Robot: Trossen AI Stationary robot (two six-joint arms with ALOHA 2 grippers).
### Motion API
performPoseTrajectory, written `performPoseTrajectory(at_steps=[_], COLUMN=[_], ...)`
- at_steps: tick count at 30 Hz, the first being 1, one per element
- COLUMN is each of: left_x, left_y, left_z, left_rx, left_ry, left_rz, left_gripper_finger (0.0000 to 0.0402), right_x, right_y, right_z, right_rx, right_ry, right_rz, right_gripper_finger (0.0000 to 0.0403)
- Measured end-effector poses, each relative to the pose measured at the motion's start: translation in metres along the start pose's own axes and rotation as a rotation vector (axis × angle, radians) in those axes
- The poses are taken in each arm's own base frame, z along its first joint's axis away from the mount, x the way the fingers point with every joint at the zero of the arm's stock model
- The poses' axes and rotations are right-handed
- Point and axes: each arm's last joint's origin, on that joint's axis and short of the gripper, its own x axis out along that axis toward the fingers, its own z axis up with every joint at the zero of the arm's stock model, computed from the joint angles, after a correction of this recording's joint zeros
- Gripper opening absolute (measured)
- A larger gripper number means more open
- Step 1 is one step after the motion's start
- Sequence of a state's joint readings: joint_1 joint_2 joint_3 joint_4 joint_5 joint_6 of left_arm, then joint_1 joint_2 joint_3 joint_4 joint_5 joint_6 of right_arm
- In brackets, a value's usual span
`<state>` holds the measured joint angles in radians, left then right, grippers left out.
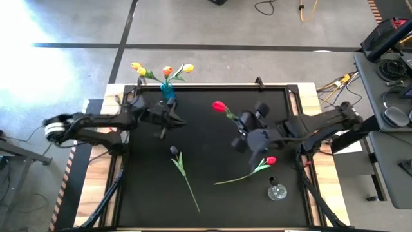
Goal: Sort flowers into vase by color
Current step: Put the top red flower into the transparent vase
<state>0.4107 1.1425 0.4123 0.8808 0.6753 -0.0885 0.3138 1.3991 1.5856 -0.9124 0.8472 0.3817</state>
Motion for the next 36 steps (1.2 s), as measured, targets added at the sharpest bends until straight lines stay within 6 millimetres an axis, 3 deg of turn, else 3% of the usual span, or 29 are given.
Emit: performPoseTrajectory(at_steps=[5, 9, 17, 22, 29, 36], left_x=[0.044, 0.085, 0.154, 0.193, 0.225, 0.239], left_y=[0.008, 0.019, 0.032, 0.023, 0.025, 0.028], left_z=[0.002, 0.002, -0.009, -0.013, -0.011, -0.015], left_rx=[0.037, -0.033, -0.067, -0.057, -0.064, -0.076], left_ry=[-0.072, -0.058, -0.05, -0.075, -0.127, -0.147], left_rz=[-0.194, -0.319, -0.481, -0.568, -0.505, -0.418], left_gripper_finger=[0.0, 0.0005, 0.0091, 0.0119, 0.0121, 0.0121], right_x=[-0.024, -0.043, -0.067, -0.068, -0.063, -0.065], right_y=[0.009, 0.018, 0.036, 0.045, 0.053, 0.054], right_z=[-0.028, -0.044, -0.06, -0.063, -0.066, -0.067], right_rx=[0.001, 0.0, 0.006, -0.007, -0.027, -0.027], right_ry=[-0.082, -0.156, -0.258, -0.269, -0.262, -0.279], right_rz=[0.07, 0.093, 0.076, 0.073, 0.063, 0.033], right_gripper_finger=[0.0011, 0.0011, 0.0011, 0.0011, 0.0011, 0.0011])
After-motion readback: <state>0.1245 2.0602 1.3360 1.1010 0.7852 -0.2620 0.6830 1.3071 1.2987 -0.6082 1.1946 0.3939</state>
